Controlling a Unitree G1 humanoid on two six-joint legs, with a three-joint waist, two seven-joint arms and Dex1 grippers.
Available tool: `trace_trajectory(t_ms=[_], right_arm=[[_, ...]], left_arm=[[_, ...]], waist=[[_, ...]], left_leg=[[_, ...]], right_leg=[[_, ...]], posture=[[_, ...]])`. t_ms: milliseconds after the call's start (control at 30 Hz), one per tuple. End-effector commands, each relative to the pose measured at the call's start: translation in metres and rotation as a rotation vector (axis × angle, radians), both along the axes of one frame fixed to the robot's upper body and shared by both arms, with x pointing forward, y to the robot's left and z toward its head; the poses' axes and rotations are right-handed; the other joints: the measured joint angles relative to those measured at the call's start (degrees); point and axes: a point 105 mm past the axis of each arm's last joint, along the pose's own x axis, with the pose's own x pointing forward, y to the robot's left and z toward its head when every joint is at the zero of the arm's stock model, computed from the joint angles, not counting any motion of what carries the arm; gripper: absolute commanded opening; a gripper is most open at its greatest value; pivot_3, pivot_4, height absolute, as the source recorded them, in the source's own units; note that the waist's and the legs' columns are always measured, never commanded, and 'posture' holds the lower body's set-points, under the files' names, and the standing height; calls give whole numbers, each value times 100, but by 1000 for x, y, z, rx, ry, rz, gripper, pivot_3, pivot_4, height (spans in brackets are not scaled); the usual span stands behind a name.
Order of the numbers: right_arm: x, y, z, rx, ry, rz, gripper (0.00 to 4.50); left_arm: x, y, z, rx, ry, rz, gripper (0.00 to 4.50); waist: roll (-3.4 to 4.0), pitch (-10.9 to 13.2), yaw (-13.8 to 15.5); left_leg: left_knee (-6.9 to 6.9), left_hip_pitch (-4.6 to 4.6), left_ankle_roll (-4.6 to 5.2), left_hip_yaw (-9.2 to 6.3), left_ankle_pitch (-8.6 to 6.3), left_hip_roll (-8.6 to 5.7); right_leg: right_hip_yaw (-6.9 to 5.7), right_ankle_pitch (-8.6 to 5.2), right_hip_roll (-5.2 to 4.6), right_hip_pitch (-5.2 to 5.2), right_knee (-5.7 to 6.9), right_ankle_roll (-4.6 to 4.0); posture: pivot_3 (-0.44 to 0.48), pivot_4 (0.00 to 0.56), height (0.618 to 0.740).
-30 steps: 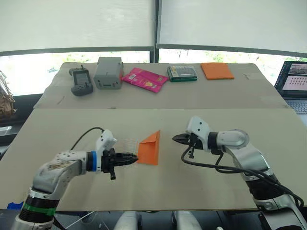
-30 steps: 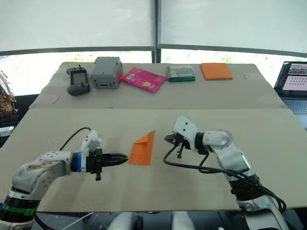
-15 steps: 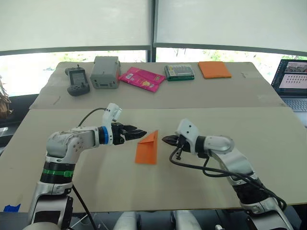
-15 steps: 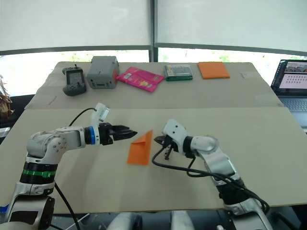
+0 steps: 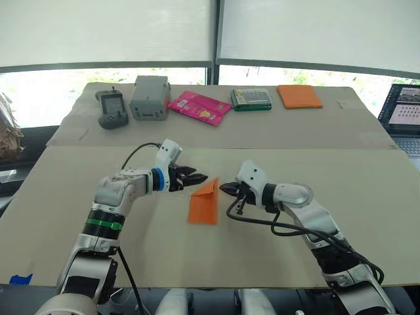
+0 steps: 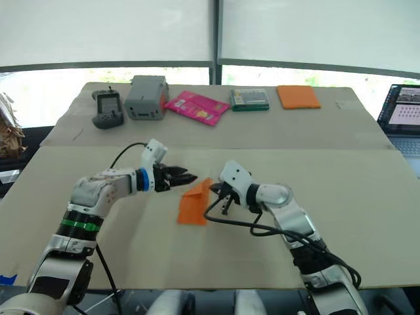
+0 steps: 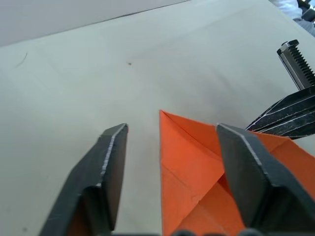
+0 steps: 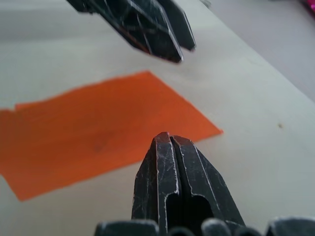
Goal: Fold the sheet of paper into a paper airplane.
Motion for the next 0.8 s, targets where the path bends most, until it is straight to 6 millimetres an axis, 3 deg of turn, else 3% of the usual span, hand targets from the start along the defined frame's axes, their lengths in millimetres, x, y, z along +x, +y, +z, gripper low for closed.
trace_trajectory(t_ms=[33, 200, 333, 533, 800], right_arm=[[-1, 1, 15, 27, -51, 2, 0], [1, 1, 14, 25, -50, -13, 0], [2, 3, 15, 28, -53, -11, 0], [-3, 14, 12, 77, -26, 20, 0], [-3, 31, -4, 78, 4, 58, 0]], left_arm=[[-1, -5, 17, -11, -88, -54, 1674], [-10, -23, -6, 140, -179, -183, 49], [-16, -29, -32, 239, -180, -245, 49], [-16, -26, -51, 313, -169, -254, 49], [-12, -13, -40, 258, -159, -178, 49]], waist=[[0, 0, -25], [0, 0, -10], [0, 0, 3], [0, 0, -2], [0, 0, -13]], left_leg=[[0, 0, 0, 0, 0, 1], [1, 2, 0, 1, 0, -1], [4, 1, 2, 3, -1, -3], [4, 5, 3, 4, -1, -3], [7, 8, 3, 3, -1, -3]], right_leg=[[0, 0, 0, 0, 0, 0], [1, 0, -1, 2, -3, 0], [2, 0, -4, 4, -4, 0], [2, 0, 2, 4, -2, 0], [1, 0, 2, 8, 2, 0]], posture=[[0, 150, 740], [0, 150, 740], [0, 150, 740], [0, 150, 740], [0, 150, 740]])
